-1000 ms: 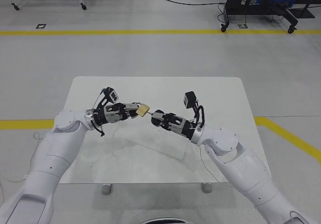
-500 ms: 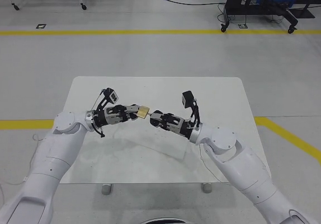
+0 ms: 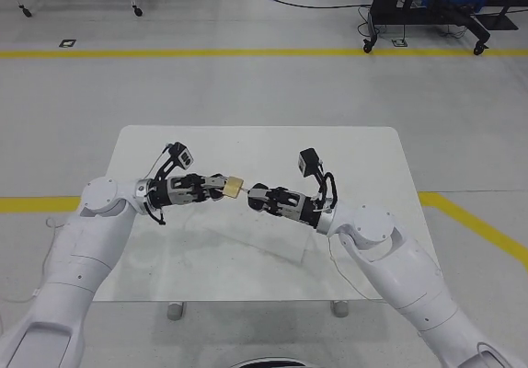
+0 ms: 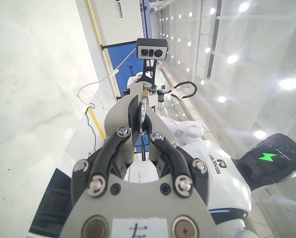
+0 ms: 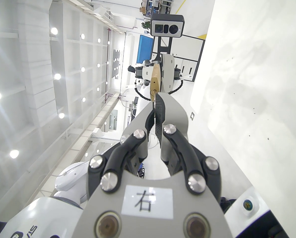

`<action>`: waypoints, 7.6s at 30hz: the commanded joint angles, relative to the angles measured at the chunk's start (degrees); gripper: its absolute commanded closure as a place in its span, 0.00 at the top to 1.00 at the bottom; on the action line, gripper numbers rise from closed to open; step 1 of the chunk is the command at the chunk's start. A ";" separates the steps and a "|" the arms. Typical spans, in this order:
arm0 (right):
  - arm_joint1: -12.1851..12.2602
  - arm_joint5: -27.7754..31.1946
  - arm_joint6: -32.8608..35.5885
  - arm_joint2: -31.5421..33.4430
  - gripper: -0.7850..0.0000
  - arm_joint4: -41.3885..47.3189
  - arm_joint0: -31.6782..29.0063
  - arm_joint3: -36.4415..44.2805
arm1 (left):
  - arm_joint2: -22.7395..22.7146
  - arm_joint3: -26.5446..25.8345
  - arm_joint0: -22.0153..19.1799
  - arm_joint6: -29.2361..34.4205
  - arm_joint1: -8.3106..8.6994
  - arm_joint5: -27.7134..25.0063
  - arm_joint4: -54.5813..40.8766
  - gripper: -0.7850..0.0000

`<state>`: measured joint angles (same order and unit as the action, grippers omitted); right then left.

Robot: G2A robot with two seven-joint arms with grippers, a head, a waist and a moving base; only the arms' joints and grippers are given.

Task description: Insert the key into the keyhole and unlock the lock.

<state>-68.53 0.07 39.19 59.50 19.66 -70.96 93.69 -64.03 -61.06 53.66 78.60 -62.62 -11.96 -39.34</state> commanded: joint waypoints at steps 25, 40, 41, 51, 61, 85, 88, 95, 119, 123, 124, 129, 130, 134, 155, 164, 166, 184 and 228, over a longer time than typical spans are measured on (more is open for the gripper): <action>-0.61 -1.41 0.09 -1.13 0.22 -0.61 2.05 -0.98 | 0.31 0.14 -0.31 0.86 -0.18 -1.07 1.80 0.00; -0.15 0.24 -0.10 0.98 0.20 -1.08 -0.73 0.97 | -0.81 -0.39 -0.17 0.64 0.09 -2.98 3.26 0.00; -0.14 0.42 -0.26 1.10 0.18 -1.17 -0.86 1.05 | -0.80 -0.43 -0.11 0.20 0.15 -3.58 4.35 0.00; -0.29 -1.40 -1.41 0.16 0.00 -3.39 -0.38 1.22 | -0.82 -1.52 0.56 -1.12 0.44 -5.60 8.03 0.00; -0.53 9.31 2.15 2.43 0.00 6.10 -1.27 1.15 | -1.49 -3.19 1.63 -0.61 0.59 -8.56 6.86 0.00; -3.37 15.18 9.88 -3.95 0.00 14.75 7.45 -11.80 | -2.09 -3.88 2.49 5.72 0.09 -8.00 -3.48 0.00; -3.40 15.93 10.00 -3.60 0.00 14.92 7.21 -11.45 | -2.45 -4.34 2.66 4.84 0.18 -8.87 -2.63 0.00; -1.97 20.68 10.83 2.31 0.50 10.08 4.34 -8.90 | -4.23 -5.60 2.81 2.52 0.68 -11.20 -0.04 0.00; -0.58 10.46 13.36 6.51 0.29 9.96 2.01 -6.48 | -5.71 -11.46 6.39 -3.89 1.72 -11.23 8.93 0.00; -0.36 6.09 13.02 6.08 0.31 7.60 2.10 -6.00 | -6.11 -12.65 6.93 -5.25 1.98 -12.17 11.75 0.00; -0.32 4.96 12.54 5.87 0.33 6.42 2.22 -5.83 | -6.10 -12.90 7.15 -5.57 2.01 -12.26 12.18 0.00; -0.28 2.73 10.94 4.72 0.37 2.93 2.46 -4.73 | -6.09 -14.06 7.69 -6.62 2.22 -13.00 14.78 0.00; -0.28 2.34 10.80 4.49 0.38 2.58 2.47 -4.55 | -6.06 -14.30 7.78 -6.93 2.26 -13.30 15.50 0.00; -0.26 0.48 10.08 3.84 0.36 1.04 2.76 -4.29 | -5.96 -15.09 8.16 -8.43 2.43 -14.21 18.68 0.00; -1.03 -4.25 10.46 0.03 0.14 2.84 5.35 -8.13 | -5.45 -17.81 9.63 -12.05 3.09 -18.16 25.26 0.00; -1.13 -5.77 11.50 -0.28 0.00 5.32 5.37 -9.13 | -5.26 -18.48 9.89 -13.56 3.32 -20.11 26.74 0.00; -1.17 -6.09 11.63 -0.10 0.00 6.63 5.22 -9.35 | -5.48 -18.78 10.00 -14.55 3.39 -21.49 27.75 0.00; -1.62 -17.16 12.02 2.11 1.00 24.43 3.93 -11.74 | -7.17 -22.37 12.89 -26.01 4.15 -29.56 42.04 0.00; -0.26 -6.17 3.12 11.55 1.00 22.27 -0.07 -9.26 | -9.22 -22.36 11.76 -35.09 5.20 -20.12 52.54 1.00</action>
<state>-68.71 -8.49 47.01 70.78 43.21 -70.83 84.22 -71.35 -83.04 64.84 44.67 -57.71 -31.06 13.69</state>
